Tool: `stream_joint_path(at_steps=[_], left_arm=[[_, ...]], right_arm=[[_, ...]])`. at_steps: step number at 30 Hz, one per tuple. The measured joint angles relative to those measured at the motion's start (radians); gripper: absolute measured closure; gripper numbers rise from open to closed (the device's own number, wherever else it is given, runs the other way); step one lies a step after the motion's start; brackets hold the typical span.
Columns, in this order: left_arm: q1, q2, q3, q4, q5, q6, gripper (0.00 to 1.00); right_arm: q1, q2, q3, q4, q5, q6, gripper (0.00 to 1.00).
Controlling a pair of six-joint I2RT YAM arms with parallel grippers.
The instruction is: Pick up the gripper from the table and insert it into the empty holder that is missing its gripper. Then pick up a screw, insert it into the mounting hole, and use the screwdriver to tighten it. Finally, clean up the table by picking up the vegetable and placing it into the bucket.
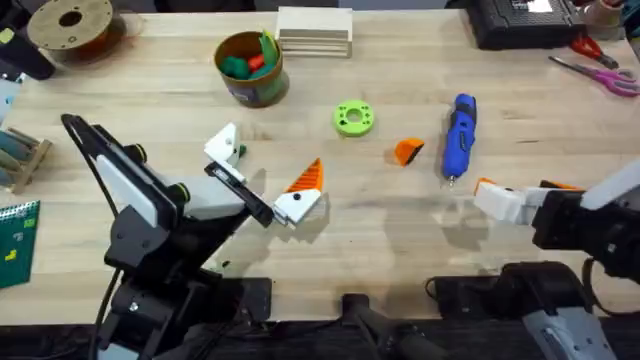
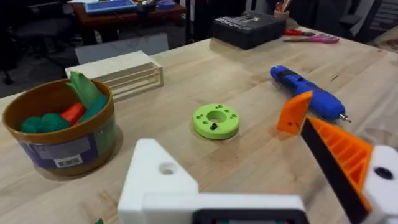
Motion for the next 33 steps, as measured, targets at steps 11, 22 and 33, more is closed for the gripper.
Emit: stream_joint_path(at_steps=[11, 22, 33], left_arm=[[0.0, 0.0, 0.0, 0.0, 0.0, 0.0, 0.014], [0.0, 0.0, 0.0, 0.0, 0.0, 0.0, 0.014], [0.0, 0.0, 0.0, 0.0, 0.0, 0.0, 0.014]], right_arm=[[0.0, 0.0, 0.0, 0.0, 0.0, 0.0, 0.01], [0.0, 0.0, 0.001, 0.335, -0.055, 0.124, 0.009], [0.003, 0.156, 0.01, 0.401, -0.124, 0.102, 0.01]])
